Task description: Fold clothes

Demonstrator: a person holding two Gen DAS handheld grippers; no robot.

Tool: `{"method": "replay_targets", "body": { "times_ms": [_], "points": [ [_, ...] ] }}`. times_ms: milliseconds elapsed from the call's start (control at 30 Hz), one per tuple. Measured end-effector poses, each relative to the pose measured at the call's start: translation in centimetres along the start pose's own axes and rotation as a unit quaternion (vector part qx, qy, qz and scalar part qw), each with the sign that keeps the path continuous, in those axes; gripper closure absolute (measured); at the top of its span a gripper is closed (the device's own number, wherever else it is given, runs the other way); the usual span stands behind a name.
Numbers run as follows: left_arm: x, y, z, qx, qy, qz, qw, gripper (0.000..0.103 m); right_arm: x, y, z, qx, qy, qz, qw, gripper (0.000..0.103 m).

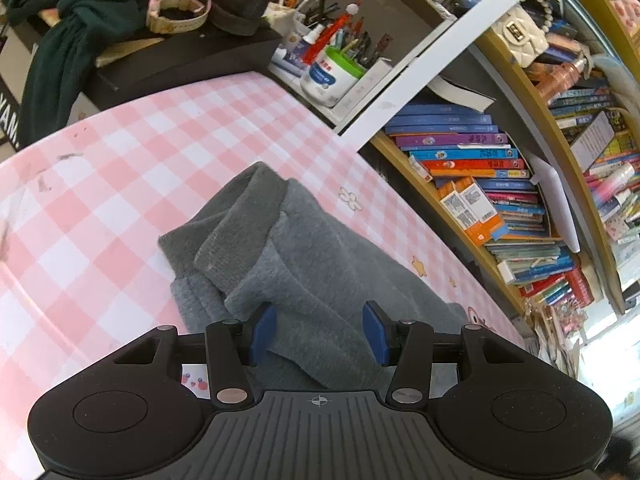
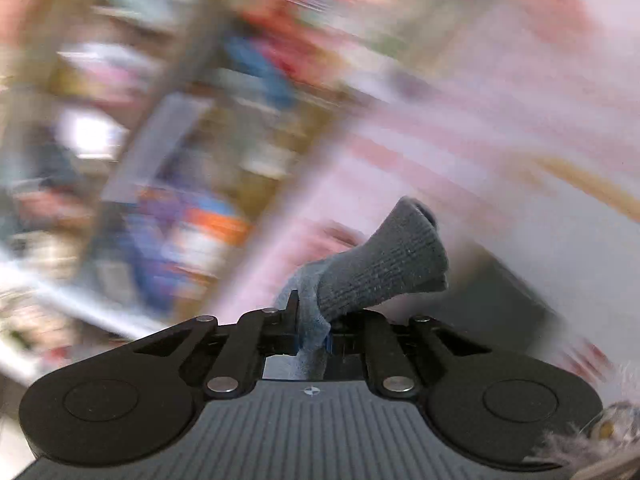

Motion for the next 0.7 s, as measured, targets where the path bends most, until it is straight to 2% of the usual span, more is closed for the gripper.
{"method": "replay_targets", "body": {
  "times_ms": [33, 67, 100, 133, 167, 267, 333, 400, 433, 467, 533, 567, 633, 667, 700],
  "points": [
    [0.0, -0.1, -0.1, 0.002, 0.002, -0.001, 1.0, 0.055, -0.5, -0.8, 1.3, -0.023, -0.02, -0.019, 0.999, 0.089],
    [0.0, -0.1, -0.1, 0.003, 0.001, -0.002, 1.0, 0.055, -1.1, -1.2, 2.0, -0.032, -0.031, -0.027, 0.999, 0.082],
    [0.0, -0.1, 0.0, 0.003, -0.001, -0.002, 1.0, 0.055, -1.5, -1.4, 2.1, -0.034, -0.033, -0.029, 0.998, 0.073],
    [0.1, -0.1, 0.1, 0.004, -0.002, -0.002, 1.0, 0.055, -2.0, -1.6, 2.1, -0.035, -0.033, -0.03, 0.998, 0.054],
    [0.1, -0.2, 0.1, 0.005, -0.004, -0.003, 1.0, 0.055, -2.2, -1.6, 1.9, -0.033, -0.029, -0.028, 0.999, 0.05],
    [0.0, -0.3, 0.1, 0.007, -0.008, -0.005, 0.9999, 0.055, -2.4, -1.5, 1.2, -0.037, -0.017, -0.023, 0.999, 0.05],
    [0.0, -0.3, 0.0, 0.005, -0.008, -0.004, 0.9999, 0.055, -2.5, -1.2, 0.9, -0.047, -0.013, -0.021, 0.999, 0.055],
    [-0.1, -0.3, -0.1, 0.004, -0.005, -0.003, 1.0, 0.055, -2.3, -1.4, 0.9, -0.066, -0.018, -0.019, 0.998, 0.075],
    [-0.1, -0.2, -0.1, 0.003, -0.004, -0.002, 1.0, 0.055, -2.1, -1.6, 0.8, -0.074, -0.019, -0.019, 0.997, 0.079],
    [-0.1, -0.2, -0.1, 0.003, -0.003, -0.002, 1.0, 0.055, -2.1, -1.3, 0.1, -0.065, -0.007, -0.017, 0.998, 0.089],
    [-0.1, -0.2, -0.1, 0.004, -0.003, -0.001, 1.0, 0.055, -1.9, -0.7, -1.5, -0.04, 0.026, -0.011, 0.999, 0.094],
    [-0.1, -0.2, -0.1, 0.005, -0.003, -0.001, 1.0, 0.055, -1.8, 0.0, -2.8, 0.002, 0.043, -0.004, 0.999, 0.095],
    [0.0, -0.2, 0.0, 0.006, -0.005, -0.002, 1.0, 0.056, -1.5, 1.8, -4.7, 0.112, 0.044, 0.008, 0.993, 0.095],
    [0.0, -0.2, 0.0, 0.007, -0.006, -0.002, 1.0, 0.056, -1.4, 2.7, -5.4, 0.152, 0.046, 0.019, 0.987, 0.095],
    [0.0, -0.3, 0.0, 0.007, -0.008, -0.003, 0.9999, 0.056, -1.3, 3.4, -5.8, 0.168, 0.054, 0.027, 0.984, 0.095]
  ]
}}
Point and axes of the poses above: each gripper's, at about its wrist camera, not at the fingertips, and y roughly against the way its jaws point, z to its right, x to its top, the point moved 5 cm from there along -y, roughly the way its jaws point, and after that the axes turned 4 degrees about -z, right-handed, at the moved point
